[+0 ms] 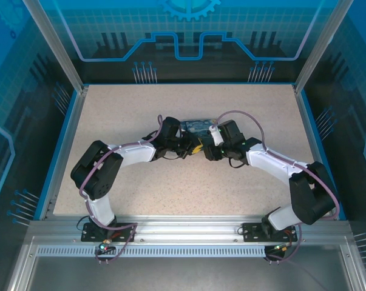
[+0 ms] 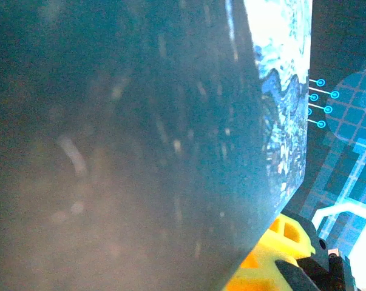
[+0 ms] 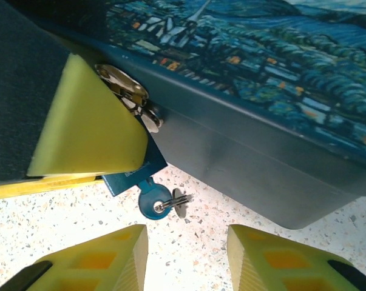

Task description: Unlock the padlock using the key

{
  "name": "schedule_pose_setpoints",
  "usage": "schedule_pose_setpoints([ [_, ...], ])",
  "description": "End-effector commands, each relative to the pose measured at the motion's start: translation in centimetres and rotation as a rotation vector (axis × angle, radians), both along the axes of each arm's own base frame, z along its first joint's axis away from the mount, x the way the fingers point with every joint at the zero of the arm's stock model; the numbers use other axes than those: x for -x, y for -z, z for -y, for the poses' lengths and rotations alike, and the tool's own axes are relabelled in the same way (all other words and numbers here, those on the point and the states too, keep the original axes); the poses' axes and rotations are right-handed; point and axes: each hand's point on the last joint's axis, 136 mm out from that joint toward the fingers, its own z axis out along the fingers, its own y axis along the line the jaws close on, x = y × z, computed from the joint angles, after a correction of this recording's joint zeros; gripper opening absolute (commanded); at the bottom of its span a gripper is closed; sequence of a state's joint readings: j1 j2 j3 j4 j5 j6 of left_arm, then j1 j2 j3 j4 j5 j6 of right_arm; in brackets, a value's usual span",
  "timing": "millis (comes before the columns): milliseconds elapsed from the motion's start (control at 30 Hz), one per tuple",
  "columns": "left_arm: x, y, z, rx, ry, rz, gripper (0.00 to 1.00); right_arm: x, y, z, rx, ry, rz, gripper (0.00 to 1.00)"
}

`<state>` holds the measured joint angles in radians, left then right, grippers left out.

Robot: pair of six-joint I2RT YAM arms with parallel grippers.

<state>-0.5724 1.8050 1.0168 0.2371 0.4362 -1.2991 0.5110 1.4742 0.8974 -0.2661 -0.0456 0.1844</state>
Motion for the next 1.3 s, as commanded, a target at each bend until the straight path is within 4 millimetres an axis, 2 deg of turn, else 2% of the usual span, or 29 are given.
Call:
schedule_pose_setpoints([
  [0,0.1,-2.4,0.7,0.036,0.041,0.031,0.00,-0.4,-0.7,-1.1,0.003,-0.042,0.050,0.39],
  [567,0.3,-2.7,0.8,0.042,0.049,0.023,0.00,-1.8,-0.5,-1.9,-0.023,-0.026,0.084,0.33],
  [1033,0.2,-2.7,0.8,0.038,0.045,0.021,0.00,-1.8,-0.6,-2.0,-0.090,-0.026,0.067,0.12],
  [1267,0.2,-2.5,0.7,0.034,0.043,0.023,0.00,-1.6,-2.0,-2.4,-0.237,-0.047,0.017,0.01],
])
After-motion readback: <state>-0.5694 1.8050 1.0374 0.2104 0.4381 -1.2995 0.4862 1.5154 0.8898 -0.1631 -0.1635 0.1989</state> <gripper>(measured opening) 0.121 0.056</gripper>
